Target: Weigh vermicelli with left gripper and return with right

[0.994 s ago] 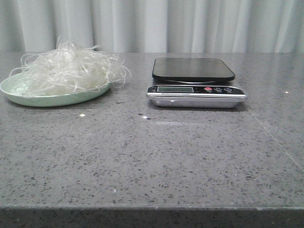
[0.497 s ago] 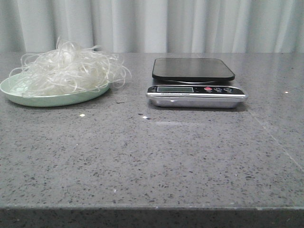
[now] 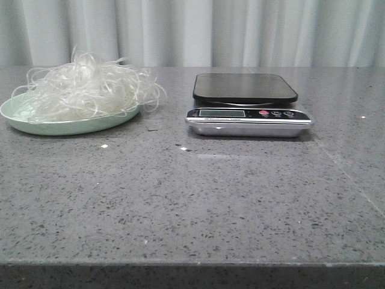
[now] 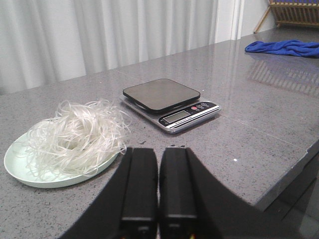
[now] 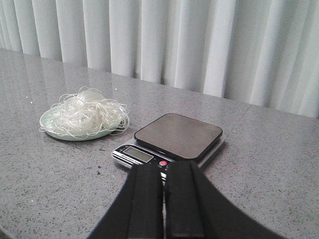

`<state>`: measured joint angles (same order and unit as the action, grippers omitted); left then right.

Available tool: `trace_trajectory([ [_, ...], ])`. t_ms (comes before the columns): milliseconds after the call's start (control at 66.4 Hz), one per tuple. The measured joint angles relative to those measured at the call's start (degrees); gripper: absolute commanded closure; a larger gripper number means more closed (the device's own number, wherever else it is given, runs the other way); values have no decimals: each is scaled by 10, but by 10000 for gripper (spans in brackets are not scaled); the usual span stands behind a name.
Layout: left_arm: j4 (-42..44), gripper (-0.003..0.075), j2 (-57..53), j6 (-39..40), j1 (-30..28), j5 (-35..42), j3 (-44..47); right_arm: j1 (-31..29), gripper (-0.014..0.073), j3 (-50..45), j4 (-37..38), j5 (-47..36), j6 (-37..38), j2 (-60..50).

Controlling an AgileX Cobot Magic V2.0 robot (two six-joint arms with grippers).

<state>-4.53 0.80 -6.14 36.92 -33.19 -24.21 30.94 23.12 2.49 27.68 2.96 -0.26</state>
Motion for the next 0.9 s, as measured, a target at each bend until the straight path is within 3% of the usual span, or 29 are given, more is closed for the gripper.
trace_trajectory([
  [437,24,592,0,0,-22,38,38,0,405,0,0,0,0,0],
  [903,45,592,-10,0,-290,263,242,0,405,0,0,0,0,0],
])
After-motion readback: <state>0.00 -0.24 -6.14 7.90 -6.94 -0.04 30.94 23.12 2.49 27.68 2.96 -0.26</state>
